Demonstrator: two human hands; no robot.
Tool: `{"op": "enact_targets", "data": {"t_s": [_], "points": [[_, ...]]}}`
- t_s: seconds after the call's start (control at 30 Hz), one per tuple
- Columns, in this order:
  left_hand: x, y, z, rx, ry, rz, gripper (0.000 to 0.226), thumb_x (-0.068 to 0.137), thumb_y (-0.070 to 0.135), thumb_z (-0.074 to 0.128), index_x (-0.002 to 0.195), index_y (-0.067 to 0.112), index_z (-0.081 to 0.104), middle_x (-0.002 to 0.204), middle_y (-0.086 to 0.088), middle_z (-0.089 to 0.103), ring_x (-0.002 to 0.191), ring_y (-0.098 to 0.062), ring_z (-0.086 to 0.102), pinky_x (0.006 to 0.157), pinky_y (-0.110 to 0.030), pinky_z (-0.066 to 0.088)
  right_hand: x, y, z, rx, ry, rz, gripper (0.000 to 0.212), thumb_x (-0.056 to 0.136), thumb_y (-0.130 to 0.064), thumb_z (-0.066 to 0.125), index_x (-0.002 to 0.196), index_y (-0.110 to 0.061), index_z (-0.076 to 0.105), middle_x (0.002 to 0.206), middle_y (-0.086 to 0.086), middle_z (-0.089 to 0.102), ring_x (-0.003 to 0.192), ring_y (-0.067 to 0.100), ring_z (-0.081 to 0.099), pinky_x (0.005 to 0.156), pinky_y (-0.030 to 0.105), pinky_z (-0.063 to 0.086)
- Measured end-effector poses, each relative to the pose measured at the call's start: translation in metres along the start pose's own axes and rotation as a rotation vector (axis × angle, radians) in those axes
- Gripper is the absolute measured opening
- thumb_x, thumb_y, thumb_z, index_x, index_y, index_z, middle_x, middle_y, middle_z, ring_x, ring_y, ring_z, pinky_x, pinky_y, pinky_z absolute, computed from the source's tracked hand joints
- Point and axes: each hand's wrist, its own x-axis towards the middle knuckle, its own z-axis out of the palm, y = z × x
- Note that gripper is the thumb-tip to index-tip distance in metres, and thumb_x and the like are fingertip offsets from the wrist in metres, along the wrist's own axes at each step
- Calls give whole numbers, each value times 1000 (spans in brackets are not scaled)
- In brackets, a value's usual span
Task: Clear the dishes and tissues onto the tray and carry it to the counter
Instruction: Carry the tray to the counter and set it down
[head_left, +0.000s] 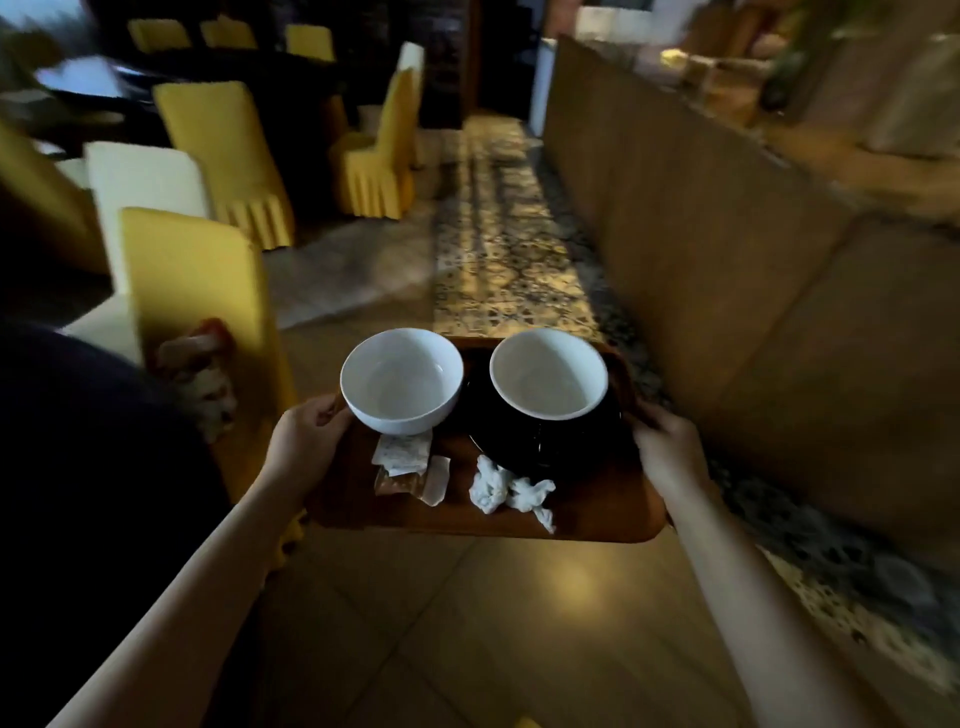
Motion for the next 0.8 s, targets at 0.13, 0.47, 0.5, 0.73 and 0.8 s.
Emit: {"op": "enact_targets", "data": {"t_s": [0.13, 0.47, 0.5, 0.73, 0.8], "points": [[17, 37, 69, 33, -124, 74, 26, 90, 17, 54, 110, 5, 65, 97, -10, 67, 73, -16, 55, 55, -20, 39, 4, 19, -63, -2, 142, 22, 18, 90, -14, 55, 90, -5, 71, 79, 16, 66, 78, 28, 58, 68, 31, 35], [35, 153, 242, 47, -401, 298, 27, 91, 17, 52, 111, 6, 66, 99, -11, 68, 81, -20, 54, 58, -28, 40, 31, 54, -215, -37, 442, 72, 26, 90, -11, 53, 79, 11, 63, 68, 20, 56, 49, 10, 46, 39, 10, 30], [37, 163, 258, 60, -425, 320, 26, 91, 17, 51, 109, 5, 67, 99, -13, 68, 79, -20, 54, 57, -25, 38, 35, 57, -227, -36, 468, 70, 25, 90, -10, 53, 78, 8, 64, 68, 20, 57, 48, 7, 48, 42, 11, 34], [51, 240, 363, 109, -568, 433, 28, 93, 20, 47, 109, 7, 66, 98, -13, 67, 63, -3, 47, 54, -19, 36, 70, 80, -307, 54, 616, 123, 23, 90, -13, 54, 72, -10, 68, 50, -6, 64, 50, 4, 58, 44, 12, 45], [58, 259, 393, 84, -621, 425, 28, 93, 21, 47, 109, 8, 65, 96, -12, 67, 66, -9, 52, 56, -20, 39, 85, 86, -327, 48, 653, 141, 24, 90, -14, 54, 70, -13, 66, 49, -7, 63, 45, -2, 56, 43, 12, 44]]}}
